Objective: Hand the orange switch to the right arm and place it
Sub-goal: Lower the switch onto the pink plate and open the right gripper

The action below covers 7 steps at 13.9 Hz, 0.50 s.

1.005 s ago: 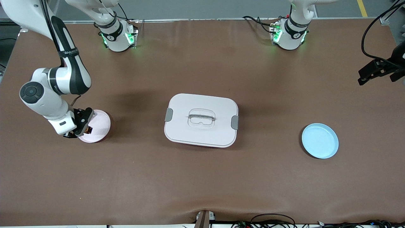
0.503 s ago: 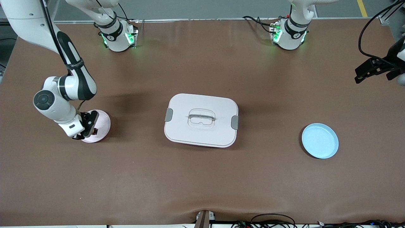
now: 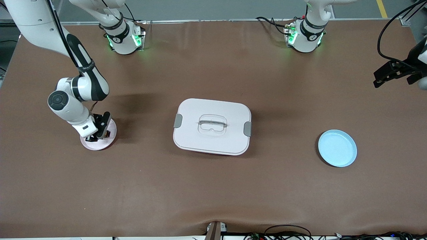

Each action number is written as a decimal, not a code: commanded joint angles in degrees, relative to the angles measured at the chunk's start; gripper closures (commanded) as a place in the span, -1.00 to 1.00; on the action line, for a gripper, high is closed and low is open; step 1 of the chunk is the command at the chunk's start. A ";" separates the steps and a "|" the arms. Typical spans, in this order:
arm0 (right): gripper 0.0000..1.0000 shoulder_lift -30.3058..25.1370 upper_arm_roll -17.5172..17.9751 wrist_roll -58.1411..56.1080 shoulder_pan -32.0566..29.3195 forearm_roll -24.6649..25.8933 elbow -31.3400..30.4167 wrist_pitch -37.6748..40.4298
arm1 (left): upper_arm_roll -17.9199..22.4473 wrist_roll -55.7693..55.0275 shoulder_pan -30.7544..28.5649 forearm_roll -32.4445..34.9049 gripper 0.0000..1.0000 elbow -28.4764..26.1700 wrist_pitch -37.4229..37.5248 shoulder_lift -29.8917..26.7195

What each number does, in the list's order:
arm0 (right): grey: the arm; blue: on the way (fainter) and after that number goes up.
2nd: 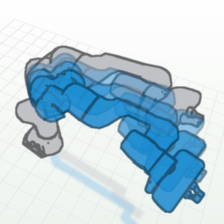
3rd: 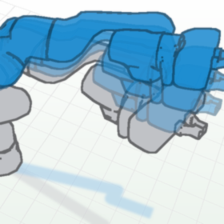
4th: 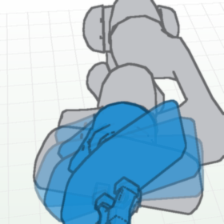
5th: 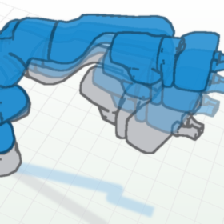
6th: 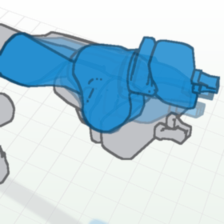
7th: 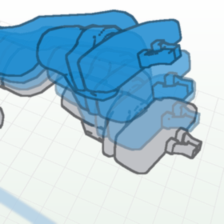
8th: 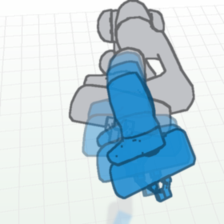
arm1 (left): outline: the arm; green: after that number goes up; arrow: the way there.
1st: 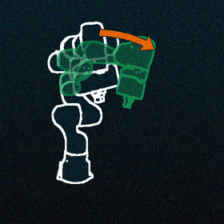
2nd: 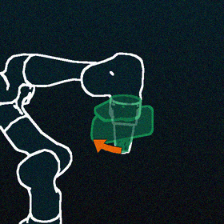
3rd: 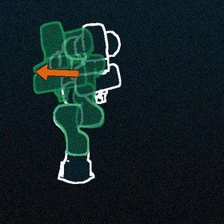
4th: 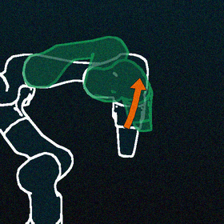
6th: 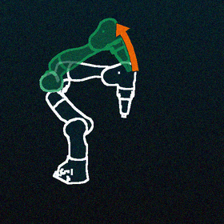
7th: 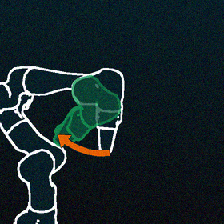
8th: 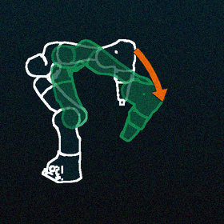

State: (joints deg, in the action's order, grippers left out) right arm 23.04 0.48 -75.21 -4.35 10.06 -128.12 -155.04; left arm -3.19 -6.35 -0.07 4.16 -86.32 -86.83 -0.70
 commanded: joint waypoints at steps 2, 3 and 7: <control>1.00 -1.33 0.40 0.06 -0.92 1.11 -1.34 -0.44 | 0.47 1.07 -0.02 -1.18 -1.00 -0.34 -0.01 -1.32; 0.90 -1.25 0.40 0.06 -0.92 1.11 -1.34 -0.44 | 0.55 1.25 -0.11 -1.18 -1.00 -0.34 -0.01 -1.23; -0.30 -1.07 0.48 -0.12 -1.27 1.11 -1.16 -0.61 | 0.55 1.08 0.07 -1.27 -1.00 -0.07 -0.01 -0.71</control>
State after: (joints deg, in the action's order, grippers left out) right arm 23.04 0.38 -75.20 -4.38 10.06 -128.15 -155.05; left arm -3.08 -6.35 -0.10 3.98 -86.28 -86.83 -0.93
